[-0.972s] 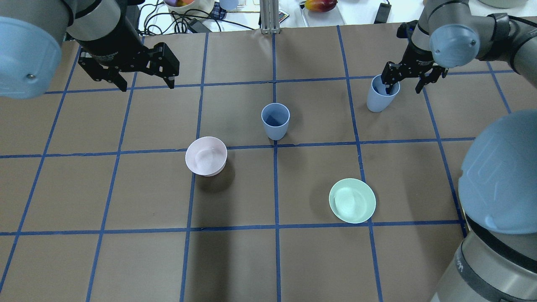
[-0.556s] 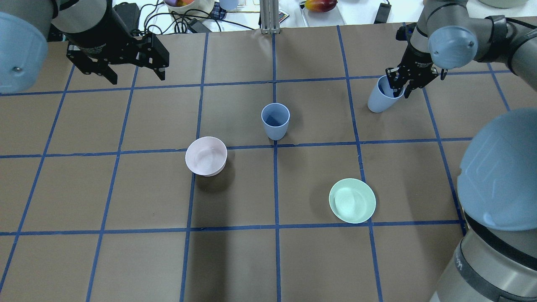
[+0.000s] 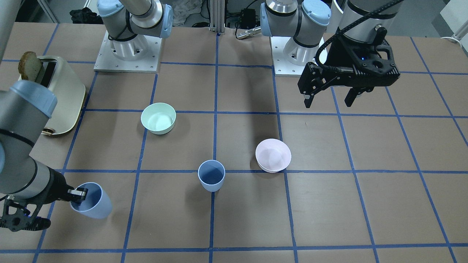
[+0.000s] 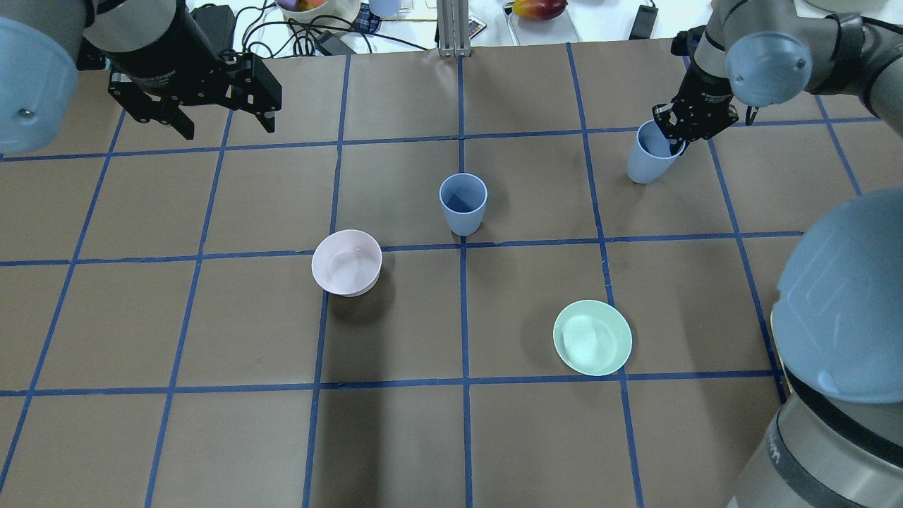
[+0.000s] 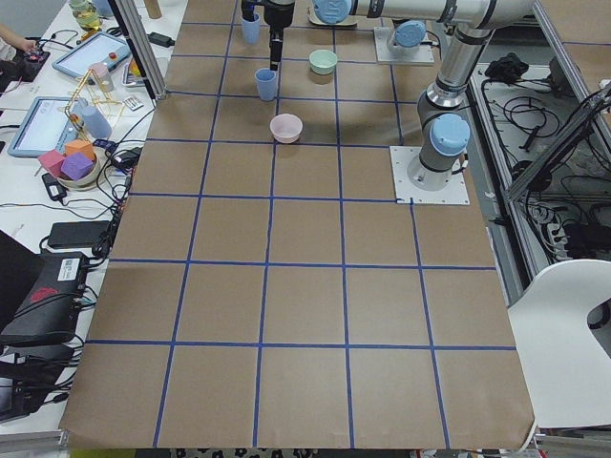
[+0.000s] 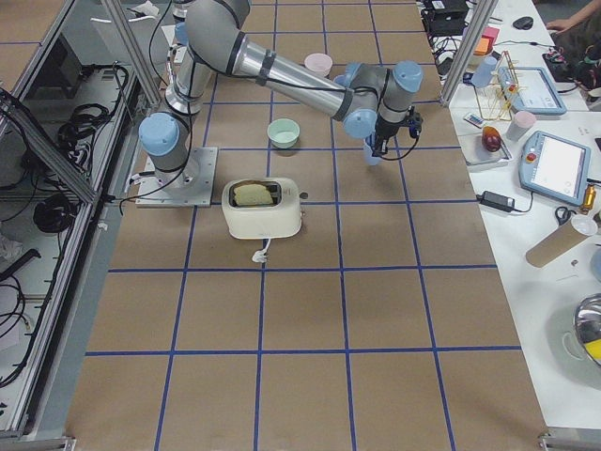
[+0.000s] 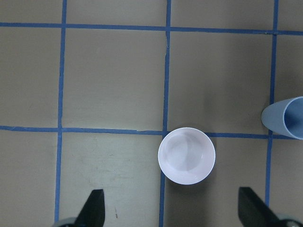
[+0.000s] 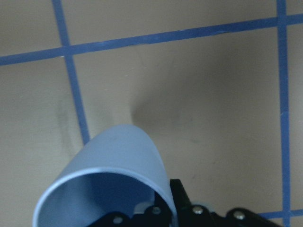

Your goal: Stack blue cups with both arms

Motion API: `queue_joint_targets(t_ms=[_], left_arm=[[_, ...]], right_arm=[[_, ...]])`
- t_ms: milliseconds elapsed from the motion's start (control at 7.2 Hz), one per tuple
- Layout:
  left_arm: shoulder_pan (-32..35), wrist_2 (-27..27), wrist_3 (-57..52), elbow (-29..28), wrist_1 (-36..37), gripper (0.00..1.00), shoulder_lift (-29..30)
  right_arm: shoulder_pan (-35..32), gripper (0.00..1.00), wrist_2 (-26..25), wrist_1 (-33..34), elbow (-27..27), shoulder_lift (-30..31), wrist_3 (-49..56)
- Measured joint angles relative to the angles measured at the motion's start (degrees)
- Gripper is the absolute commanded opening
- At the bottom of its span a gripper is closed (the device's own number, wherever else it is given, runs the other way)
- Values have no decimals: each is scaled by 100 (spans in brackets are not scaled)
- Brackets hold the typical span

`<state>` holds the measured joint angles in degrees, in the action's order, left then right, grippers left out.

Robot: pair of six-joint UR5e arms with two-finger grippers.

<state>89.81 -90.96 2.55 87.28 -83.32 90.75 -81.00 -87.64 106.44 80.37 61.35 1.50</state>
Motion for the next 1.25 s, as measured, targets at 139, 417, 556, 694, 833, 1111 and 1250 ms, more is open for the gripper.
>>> queue_joint_targets(t_ms=[139,417,556,694,833,1111,1250], left_arm=[[0,0,0,0,0,100,-8],[1,-1,0,0,0,100,-18],[1,1,0,-1,0,100,-18],[1,5,0,-1,0,100,-18],[1,5,0,-3,0,100,-19],[1,0,0,-3,0,100,-22],[1,1,0,-2,0,100,-22]], right_arm=[[-306,0,141,-193,-15,234,-492],[-1184,0,235,-417,-27,587,-1604],[-1593,0,243,-471,-29,701,-2142],[-1950,0,251,-501,-30,767,-2622],[-2226,0,257,-507,-27,782,-2985],[-2470,0,257,-516,-8,718,-3356],[-2495,0,253,-514,2,640,-3408]])
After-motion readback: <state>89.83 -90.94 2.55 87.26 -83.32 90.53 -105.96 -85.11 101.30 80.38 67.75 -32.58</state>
